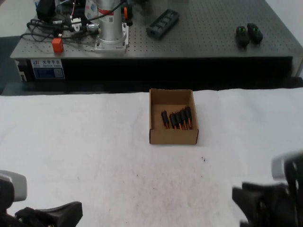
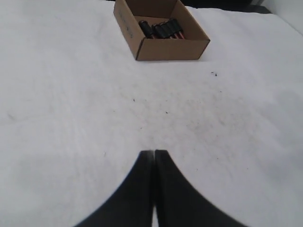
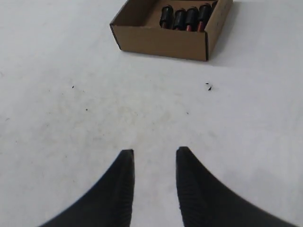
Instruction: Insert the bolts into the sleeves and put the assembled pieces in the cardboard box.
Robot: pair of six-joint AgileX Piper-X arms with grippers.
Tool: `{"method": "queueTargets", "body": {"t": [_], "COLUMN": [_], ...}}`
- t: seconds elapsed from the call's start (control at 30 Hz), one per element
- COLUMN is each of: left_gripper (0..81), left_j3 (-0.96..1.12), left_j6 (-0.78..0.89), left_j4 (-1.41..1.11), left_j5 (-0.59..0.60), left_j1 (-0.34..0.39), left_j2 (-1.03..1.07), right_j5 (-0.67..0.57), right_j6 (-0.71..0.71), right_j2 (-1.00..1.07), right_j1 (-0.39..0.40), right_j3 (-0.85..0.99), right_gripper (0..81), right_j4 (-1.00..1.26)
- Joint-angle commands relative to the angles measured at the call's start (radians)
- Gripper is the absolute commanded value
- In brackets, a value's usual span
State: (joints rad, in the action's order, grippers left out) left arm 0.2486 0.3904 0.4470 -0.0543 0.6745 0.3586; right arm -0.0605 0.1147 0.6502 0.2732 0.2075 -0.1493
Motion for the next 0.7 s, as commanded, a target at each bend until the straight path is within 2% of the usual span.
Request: {"method": "queueTargets", "body": {"t": [0.0, 0.23, 0.67], "left_gripper": [0.6, 0.6, 0.6], "left_j3": [-0.026, -0.12, -0.215], "left_j6": [-0.025, 0.027, 0.03], "left_j4": [-0.017, -0.175, -0.195], "left_j5": [0.023, 0.065, 0.109], "left_j1": [0.002, 0.002, 0.002], "left_j2": [-0.009, -0.009, -0.026], "right_j5": [-0.003, 0.007, 0.029], "right_j6": [0.005, 0.031, 0.05], "right_j2": [-0.109, -0.178, -0.178], "right_j1": [-0.002, -0.002, -0.002], "right_j3": [-0.107, -0.165, -0.193], "right_gripper": [22.8, 22.8, 22.8], "right_j4": [-0.031, -0.09, -0.092]}}
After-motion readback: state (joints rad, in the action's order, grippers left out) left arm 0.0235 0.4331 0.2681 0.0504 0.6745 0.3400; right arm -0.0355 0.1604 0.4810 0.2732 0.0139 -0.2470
